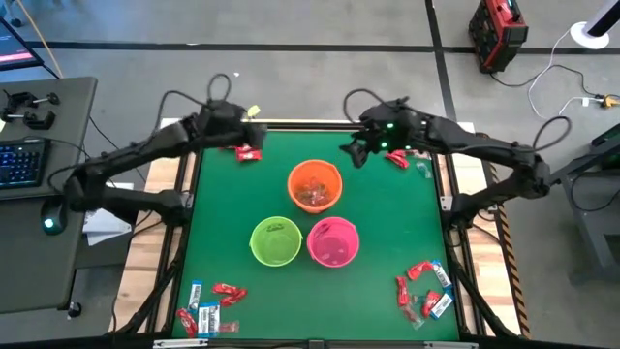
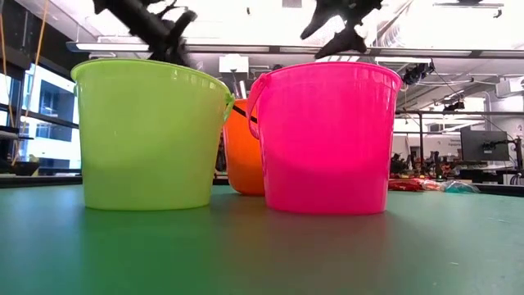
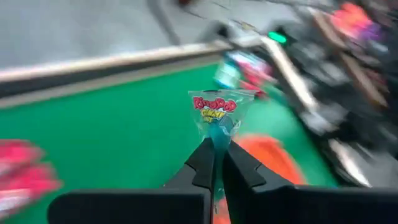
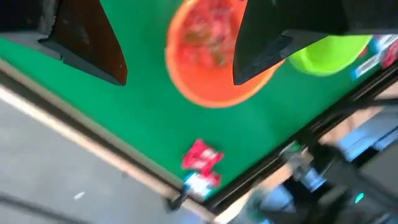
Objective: Sort candy by brand, put in halloween buckets
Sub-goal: Put the blue gummy into the orange bucket
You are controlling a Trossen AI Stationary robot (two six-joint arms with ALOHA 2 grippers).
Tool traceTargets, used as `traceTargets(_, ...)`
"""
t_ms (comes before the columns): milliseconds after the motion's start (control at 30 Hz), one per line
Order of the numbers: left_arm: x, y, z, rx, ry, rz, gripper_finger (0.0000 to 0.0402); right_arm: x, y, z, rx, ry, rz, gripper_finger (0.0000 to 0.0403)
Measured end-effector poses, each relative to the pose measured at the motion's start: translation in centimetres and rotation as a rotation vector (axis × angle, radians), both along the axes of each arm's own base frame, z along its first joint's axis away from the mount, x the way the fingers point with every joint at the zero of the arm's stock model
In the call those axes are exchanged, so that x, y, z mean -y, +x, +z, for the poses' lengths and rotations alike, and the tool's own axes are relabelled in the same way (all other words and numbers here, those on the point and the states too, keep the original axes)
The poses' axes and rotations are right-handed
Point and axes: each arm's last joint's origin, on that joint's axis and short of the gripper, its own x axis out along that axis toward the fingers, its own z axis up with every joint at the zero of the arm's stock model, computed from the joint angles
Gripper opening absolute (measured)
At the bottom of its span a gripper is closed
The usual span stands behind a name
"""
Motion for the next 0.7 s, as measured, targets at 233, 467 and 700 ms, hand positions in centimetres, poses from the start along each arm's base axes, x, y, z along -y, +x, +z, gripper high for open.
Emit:
traceTargets(233, 5.0, 7.3, -2.1, 0.081, 0.025, -0.318, 0.0019, -0.4, -2.2, 1.1, -0.004, -0.022, -0.1, 0.0287)
traceTargets(467, 5.0, 11.7, -4.7, -0.088, 0.006, -0.451, 0.0096, -0.7, -2.4, 1.0, -0.012, 0.003, -0.114, 0.0287)
traceTargets(700, 3.7, 12.6, -2.7, -0.132, 0.086, -0.481, 0.0199, -0.6, -2.7, 0.7, -0.056, 0.017, -0.172, 0.0287)
